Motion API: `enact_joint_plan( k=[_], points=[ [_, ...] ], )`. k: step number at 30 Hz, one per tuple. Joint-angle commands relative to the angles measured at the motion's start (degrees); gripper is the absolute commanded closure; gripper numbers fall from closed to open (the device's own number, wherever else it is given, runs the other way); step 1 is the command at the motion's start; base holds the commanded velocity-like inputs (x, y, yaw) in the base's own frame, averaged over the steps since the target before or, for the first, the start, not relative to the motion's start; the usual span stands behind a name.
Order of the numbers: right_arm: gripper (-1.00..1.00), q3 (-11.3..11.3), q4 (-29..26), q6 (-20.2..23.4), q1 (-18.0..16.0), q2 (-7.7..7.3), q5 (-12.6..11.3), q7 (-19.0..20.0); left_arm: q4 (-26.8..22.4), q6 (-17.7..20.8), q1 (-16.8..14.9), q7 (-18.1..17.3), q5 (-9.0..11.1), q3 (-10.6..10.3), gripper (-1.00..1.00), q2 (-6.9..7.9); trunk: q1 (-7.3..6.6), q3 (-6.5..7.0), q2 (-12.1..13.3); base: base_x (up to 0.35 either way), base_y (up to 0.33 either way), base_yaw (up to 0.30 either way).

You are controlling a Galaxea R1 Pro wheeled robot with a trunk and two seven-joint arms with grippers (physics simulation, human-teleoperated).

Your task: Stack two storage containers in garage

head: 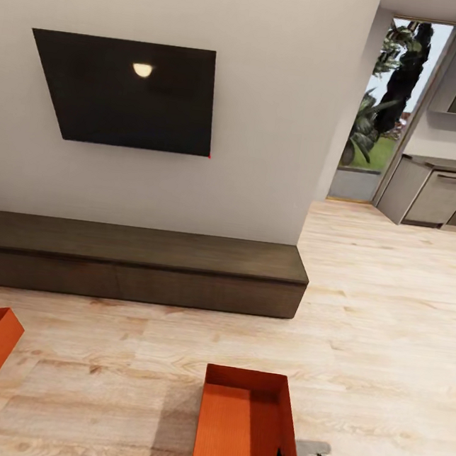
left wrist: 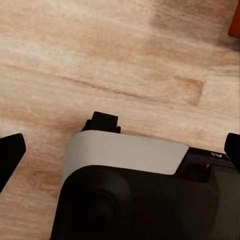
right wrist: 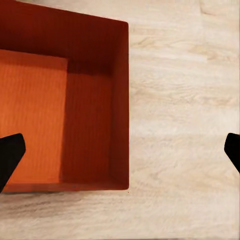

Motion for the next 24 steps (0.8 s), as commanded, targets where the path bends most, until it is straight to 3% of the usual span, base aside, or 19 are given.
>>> enact_joint_plan(
  k=[1,4,8,10,11,12,14,15,16,17,19,20,21,22,23,24],
  points=[
    [-1.0,0.08,0.06,1.47,-0.91,0.15,0.33,-0.35,0.02,-0.05,-0.03,0.01,0.5,0.01,-1.0,0.02,-0.01,-0.05,-0.02,0.0,0.0,0.0],
    [-1.0,0.07,-0.03,6.55,-4.24,0.58,-0.22,-0.23,0.06,0.39,-0.03,-0.06,0.31,-0.17,-1.0,0.13,-0.01,-0.05,-0.02,0.0,0.0,0.0],
    [-1.0,0.24,0.59,11.77,-9.73,0.77,-2.87,1.04,-0.06,0.61,-0.06,-0.07,0.63,0.06,-1.0,1.13,-0.01,-0.05,-0.02,0.0,0.0,0.0],
    [-1.0,0.28,1.03,15.99,-12.4,0.73,-3.49,2.49,-1.08,0.64,-0.36,0.1,1.01,0.82,-1.0,3.08,-0.01,-0.05,-0.02,0.0,0.0,0.0],
    [-1.0,0.26,1.19,17.99,-13.82,0.67,-3.66,3.33,-2.62,0.74,-0.61,0.22,1.58,2.0,-1.0,4.18,-0.01,-0.05,-0.02,0.0,0.0,0.0],
    [-1.0,0.2,1.32,20.36,-15.95,0.58,-3.8,4.71,-6.67,1.77,-1.12,0.34,3.06,4.79,-1.0,5.77,-0.01,-0.05,-0.02,0.0,0.0,0.0],
    [-1.0,0.16,1.45,22.02,-17.75,0.55,-3.92,6.52,-15.96,8.1,-1.54,0.46,4.59,7.66,-1.0,6.82,-0.01,-0.05,-0.02,0.0,0.0,0.0],
    [-1.0,0.15,1.46,22.44,-18.21,0.6,-3.91,7.12,-22.4,14.11,-1.69,0.48,4.97,8.37,-1.0,6.87,-0.01,-0.05,-0.02,0.0,0.0,0.0],
    [-1.0,0.14,1.49,22.73,-18.64,0.66,-3.89,7.64,-33.5,26.06,-1.87,0.49,5.31,8.91,-1.0,6.41,-0.01,-0.05,-0.02,0.0,0.0,0.0],
    [-1.0,0.17,2.13,22.94,-18.98,0.71,-3.92,7.99,-53.99,48.53,-3.79,1.37,5.43,7.68,-1.0,3.83,-0.01,-0.05,-0.02,0.0,0.0,0.0],
    [-1.0,0.21,2.37,23.01,-19.03,0.76,-3.86,7.94,-57.57,52.15,-5.65,2.28,5.4,5.71,-1.0,3.3,-0.01,-0.05,-0.02,0.0,0.0,0.0],
    [-1.0,0.3,2.49,22.9,-19.05,0.83,-3.77,7.88,-59.09,53.89,-6.94,3.86,5.34,3.14,-1.0,3.02,-0.01,-0.05,-0.02,0.0,0.0,0.0],
    [-1.0,0.45,2.62,22.86,-19.07,0.82,-3.71,8.07,-54.61,50.67,-8.11,8.29,5.42,-7.04,-1.0,2.8,-0.01,-0.05,-0.02,0.0,0.0,0.0],
    [-1.0,0.47,2.62,22.89,-19.07,0.81,-3.7,8.13,-52.87,47.0,-8.15,8.85,5.4,-11.39,-1.0,2.73,-0.01,-0.05,-0.02,0.0,0.0,0.0],
    [-1.0,0.47,2.64,22.89,-19.08,0.83,-3.69,8.14,-52.4,45.73,-8.16,8.97,5.39,-13.19,-1.0,2.73,-0.01,-0.05,-0.02,0.0,0.0,0.0],
    [-1.0,0.48,2.66,22.9,-19.08,0.82,-3.69,8.16,-51.66,43.7,-8.18,9.17,5.37,-16.44,-1.0,2.72,-0.01,-0.05,-0.02,0.0,0.0,0.0]
  ],
)
